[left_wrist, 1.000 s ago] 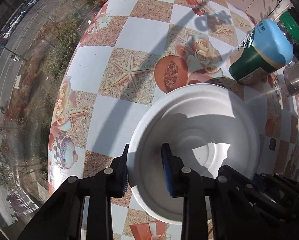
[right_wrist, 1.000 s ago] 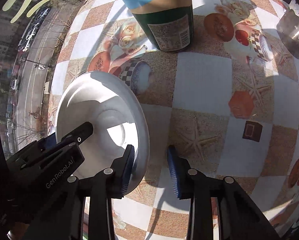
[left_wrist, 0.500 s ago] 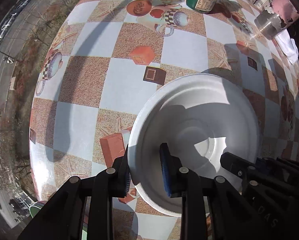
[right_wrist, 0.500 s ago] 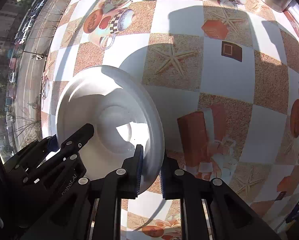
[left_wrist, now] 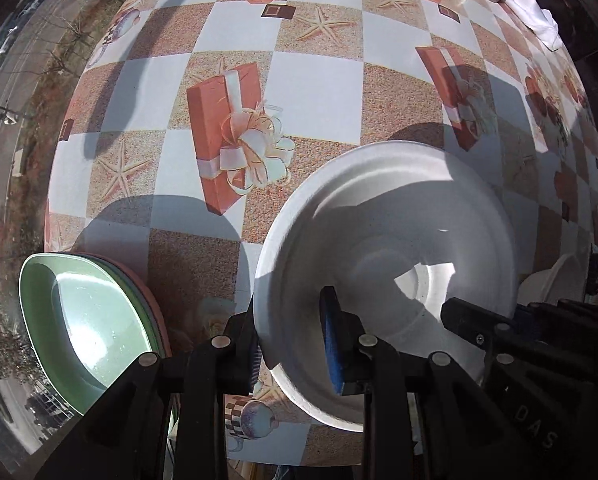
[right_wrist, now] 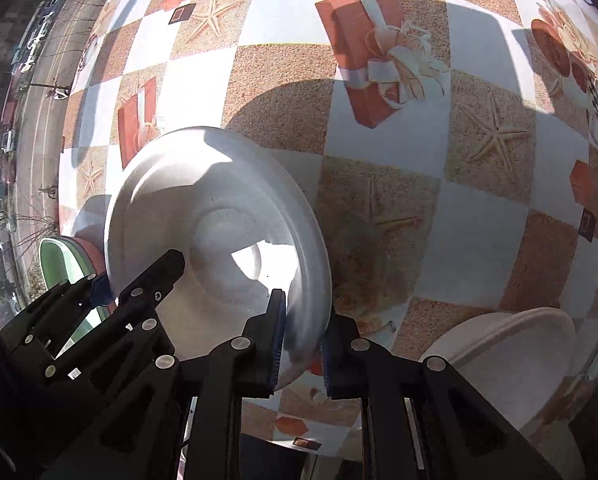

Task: Organize plates and bowls
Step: 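Carry the third bowl onto the bowl stack and open the right tool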

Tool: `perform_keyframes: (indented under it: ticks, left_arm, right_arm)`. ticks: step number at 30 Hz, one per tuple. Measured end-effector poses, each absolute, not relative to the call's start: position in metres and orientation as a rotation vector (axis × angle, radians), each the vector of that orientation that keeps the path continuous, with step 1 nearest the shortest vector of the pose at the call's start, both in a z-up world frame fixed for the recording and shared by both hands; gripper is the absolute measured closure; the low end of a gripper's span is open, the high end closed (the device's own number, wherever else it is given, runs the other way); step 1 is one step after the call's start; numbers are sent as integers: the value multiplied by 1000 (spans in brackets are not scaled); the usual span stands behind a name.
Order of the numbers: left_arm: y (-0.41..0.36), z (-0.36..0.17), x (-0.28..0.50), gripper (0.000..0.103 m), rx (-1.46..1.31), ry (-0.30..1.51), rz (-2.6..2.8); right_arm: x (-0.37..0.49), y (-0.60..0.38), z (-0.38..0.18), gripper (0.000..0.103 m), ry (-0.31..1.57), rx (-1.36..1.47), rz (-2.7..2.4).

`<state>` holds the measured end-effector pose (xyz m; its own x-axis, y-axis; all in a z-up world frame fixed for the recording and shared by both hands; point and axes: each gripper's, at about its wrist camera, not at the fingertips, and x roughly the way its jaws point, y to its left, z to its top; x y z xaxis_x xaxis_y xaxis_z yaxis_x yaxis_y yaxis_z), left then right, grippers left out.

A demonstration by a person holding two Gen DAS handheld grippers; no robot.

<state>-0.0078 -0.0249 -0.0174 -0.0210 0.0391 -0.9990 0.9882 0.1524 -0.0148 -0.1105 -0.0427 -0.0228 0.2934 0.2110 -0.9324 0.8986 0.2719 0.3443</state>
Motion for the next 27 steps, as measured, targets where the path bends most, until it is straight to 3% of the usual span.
perform_keyframes:
  ticks: [14,27]
  left_arm:
    - [-16,38,-28,74,1121,1214,-1220]
    - [-12,47,-105,74,1264,1081,-1440]
  right_arm:
    - [-119,-19,26,86,1142,1187,-720]
    - [-213,4,50,86,1008,1269,-862]
